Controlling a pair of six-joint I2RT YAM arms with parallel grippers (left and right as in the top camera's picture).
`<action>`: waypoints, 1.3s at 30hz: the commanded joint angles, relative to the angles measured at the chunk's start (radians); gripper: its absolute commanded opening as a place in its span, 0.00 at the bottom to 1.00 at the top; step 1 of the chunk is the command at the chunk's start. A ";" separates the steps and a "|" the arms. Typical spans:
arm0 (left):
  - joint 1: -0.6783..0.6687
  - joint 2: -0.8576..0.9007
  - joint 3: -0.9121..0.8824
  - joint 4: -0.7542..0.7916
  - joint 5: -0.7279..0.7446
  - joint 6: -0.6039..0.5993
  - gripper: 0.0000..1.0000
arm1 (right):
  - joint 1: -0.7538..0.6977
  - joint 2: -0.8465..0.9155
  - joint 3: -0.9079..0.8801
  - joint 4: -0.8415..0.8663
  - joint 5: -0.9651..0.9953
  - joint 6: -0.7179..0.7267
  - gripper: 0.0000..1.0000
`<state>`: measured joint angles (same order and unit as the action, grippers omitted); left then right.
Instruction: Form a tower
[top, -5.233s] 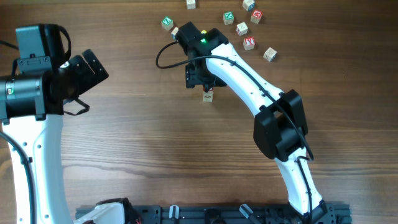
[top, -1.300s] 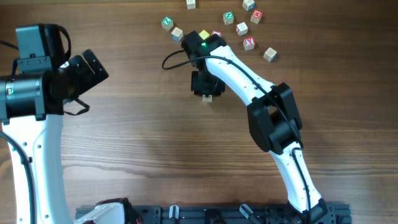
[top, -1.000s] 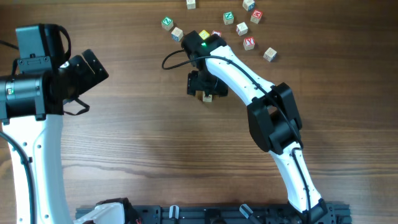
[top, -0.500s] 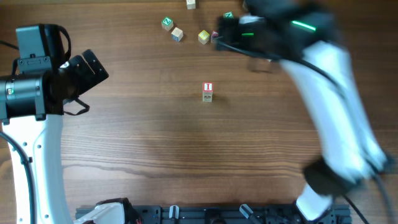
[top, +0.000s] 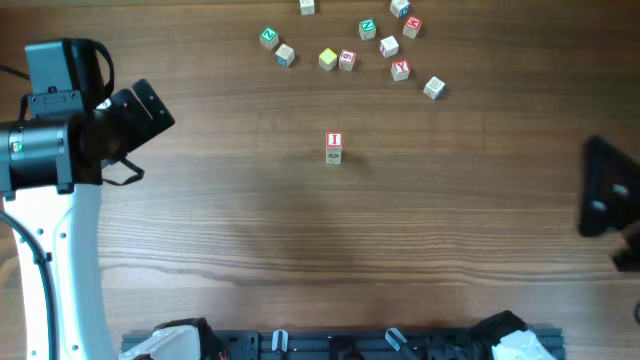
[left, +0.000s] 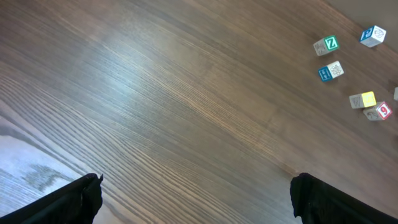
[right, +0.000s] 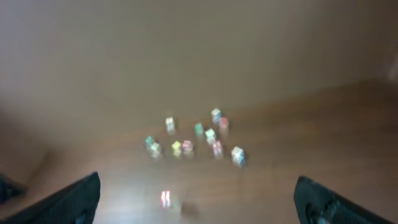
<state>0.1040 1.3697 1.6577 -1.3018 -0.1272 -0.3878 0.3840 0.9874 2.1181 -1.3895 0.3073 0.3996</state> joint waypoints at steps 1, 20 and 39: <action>0.004 -0.014 -0.001 0.003 -0.005 -0.010 1.00 | -0.148 -0.261 -0.387 0.225 -0.045 -0.035 1.00; 0.004 -0.014 -0.001 0.003 -0.005 -0.010 1.00 | -0.415 -0.984 -2.113 1.585 -0.353 0.127 1.00; -0.090 -0.203 -0.184 0.366 0.026 0.058 1.00 | -0.415 -0.970 -2.112 1.390 -0.356 0.131 1.00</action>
<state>0.0986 1.3346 1.6241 -1.2003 -0.1436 -0.3756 -0.0254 0.0154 0.0059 -0.0013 -0.0624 0.5236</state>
